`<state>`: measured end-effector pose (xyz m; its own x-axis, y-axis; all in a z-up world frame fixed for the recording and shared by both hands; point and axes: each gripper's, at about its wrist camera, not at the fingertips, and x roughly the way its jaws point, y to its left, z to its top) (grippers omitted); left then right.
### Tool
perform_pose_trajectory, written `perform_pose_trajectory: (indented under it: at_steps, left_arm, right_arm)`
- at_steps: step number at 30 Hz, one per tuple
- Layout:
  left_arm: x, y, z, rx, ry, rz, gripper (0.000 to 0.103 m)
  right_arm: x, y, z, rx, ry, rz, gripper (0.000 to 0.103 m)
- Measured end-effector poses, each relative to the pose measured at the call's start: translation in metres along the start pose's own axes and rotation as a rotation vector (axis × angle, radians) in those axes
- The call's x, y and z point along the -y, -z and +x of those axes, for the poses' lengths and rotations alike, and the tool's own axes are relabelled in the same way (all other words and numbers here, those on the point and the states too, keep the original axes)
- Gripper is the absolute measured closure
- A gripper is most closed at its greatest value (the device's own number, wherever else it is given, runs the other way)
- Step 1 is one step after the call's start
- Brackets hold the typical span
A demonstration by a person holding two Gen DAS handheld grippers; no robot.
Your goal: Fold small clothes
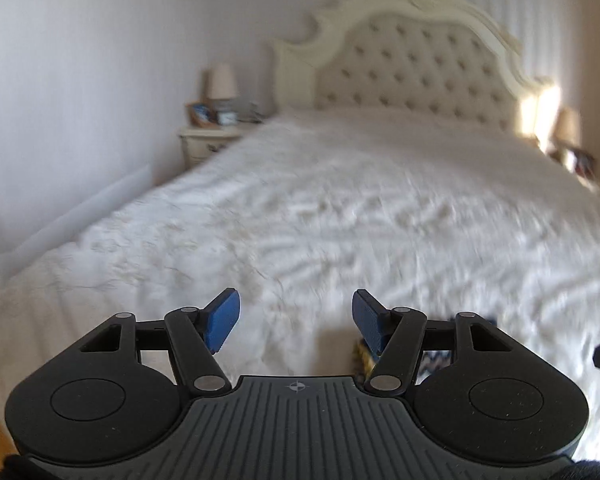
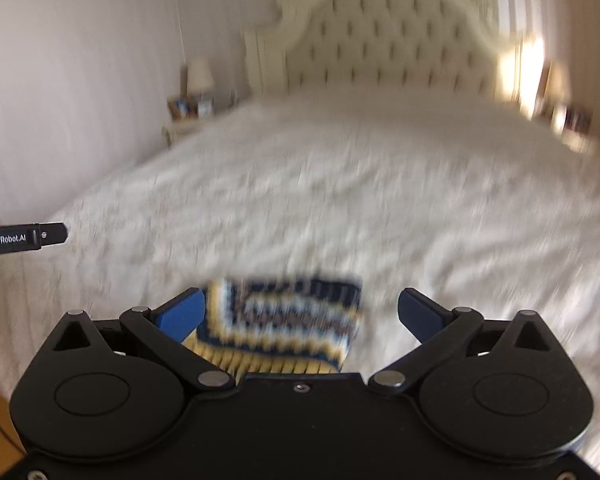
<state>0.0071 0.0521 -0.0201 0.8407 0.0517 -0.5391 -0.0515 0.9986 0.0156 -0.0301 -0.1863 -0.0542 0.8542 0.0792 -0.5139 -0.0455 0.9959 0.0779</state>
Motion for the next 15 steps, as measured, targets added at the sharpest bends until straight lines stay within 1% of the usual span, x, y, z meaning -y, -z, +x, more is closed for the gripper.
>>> perform_pose_trajectory:
  at_steps: [1,3,4,5,7,9,12,15]
  left_arm:
    - [0.002,-0.005,-0.007,0.009,-0.013,-0.018,0.042]
    - [0.004,-0.012,-0.017,0.022,-0.004,-0.040,0.042]
    - [0.006,-0.013,-0.019,0.014,0.010,-0.043,0.041]
    - [0.010,-0.014,-0.020,-0.014,0.022,-0.041,0.041]
    - [0.018,-0.010,-0.018,-0.084,0.052,-0.020,0.041]
    - [0.023,0.002,-0.016,-0.140,0.066,-0.005,0.041]
    - [0.031,0.019,-0.015,-0.206,0.070,0.022,0.042]
    - [0.035,0.033,-0.017,-0.272,0.072,0.025,0.042]
  right_arm:
    - [-0.004,-0.006,-0.009,0.039,0.048,-0.018,0.001]
    - [-0.014,-0.013,-0.021,0.093,0.176,-0.053,0.001]
    - [-0.018,-0.015,-0.025,0.103,0.233,-0.068,0.001]
    - [-0.019,-0.017,-0.027,0.102,0.249,-0.079,0.001]
    - [-0.019,-0.022,-0.028,0.060,0.173,-0.075,0.001]
    - [-0.018,-0.023,-0.029,0.028,0.125,-0.032,0.001]
    - [-0.018,-0.018,-0.027,-0.032,0.088,0.004,0.001]
    - [-0.017,-0.007,-0.024,-0.113,0.077,0.037,0.001]
